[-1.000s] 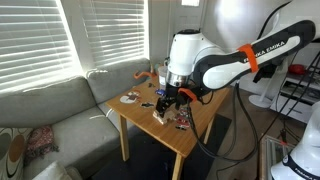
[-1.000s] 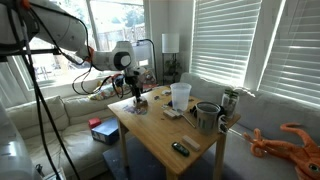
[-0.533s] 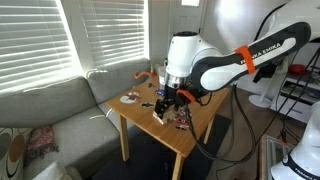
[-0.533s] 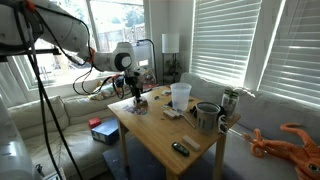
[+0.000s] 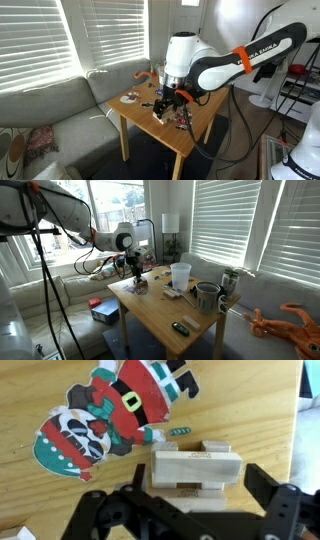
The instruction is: Pick up the bottom wooden block from the stacked blocks in a square and put it on the top stacked wooden block, pick up the two stacked blocks and turn them ninety degrees anticlockwise to stack them on the block to the left, pick up the block to the right and stack it on the three stacked blocks
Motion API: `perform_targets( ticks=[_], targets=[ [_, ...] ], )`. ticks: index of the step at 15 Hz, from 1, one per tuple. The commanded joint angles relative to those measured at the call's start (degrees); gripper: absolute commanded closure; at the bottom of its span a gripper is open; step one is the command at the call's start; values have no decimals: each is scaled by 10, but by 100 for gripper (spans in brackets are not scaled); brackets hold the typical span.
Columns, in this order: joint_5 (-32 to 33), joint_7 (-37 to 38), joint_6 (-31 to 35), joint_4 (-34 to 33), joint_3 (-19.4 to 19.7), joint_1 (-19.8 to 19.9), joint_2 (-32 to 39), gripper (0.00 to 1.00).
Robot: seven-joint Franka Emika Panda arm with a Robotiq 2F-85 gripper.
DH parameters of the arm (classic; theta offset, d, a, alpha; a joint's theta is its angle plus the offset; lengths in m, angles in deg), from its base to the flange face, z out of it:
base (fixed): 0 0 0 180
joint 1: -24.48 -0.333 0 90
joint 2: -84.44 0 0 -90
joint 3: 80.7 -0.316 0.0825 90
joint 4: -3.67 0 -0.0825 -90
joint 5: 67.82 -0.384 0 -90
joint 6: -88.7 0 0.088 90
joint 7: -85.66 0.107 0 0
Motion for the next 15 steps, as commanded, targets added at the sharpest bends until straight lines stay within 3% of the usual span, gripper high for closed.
perform_targets(
  ticks=[1, 8, 10, 12, 15],
  targets=[
    [-4, 8, -12, -20, 11, -16, 14, 0],
    [-1, 11, -16, -25, 15, -19, 25, 0],
    [-1, 12, -15, -25, 17, -20, 26, 26],
    [-2, 13, -13, -24, 18, -20, 24, 40],
    [1, 15, -18, -21, 19, -21, 19, 40]
  ],
)
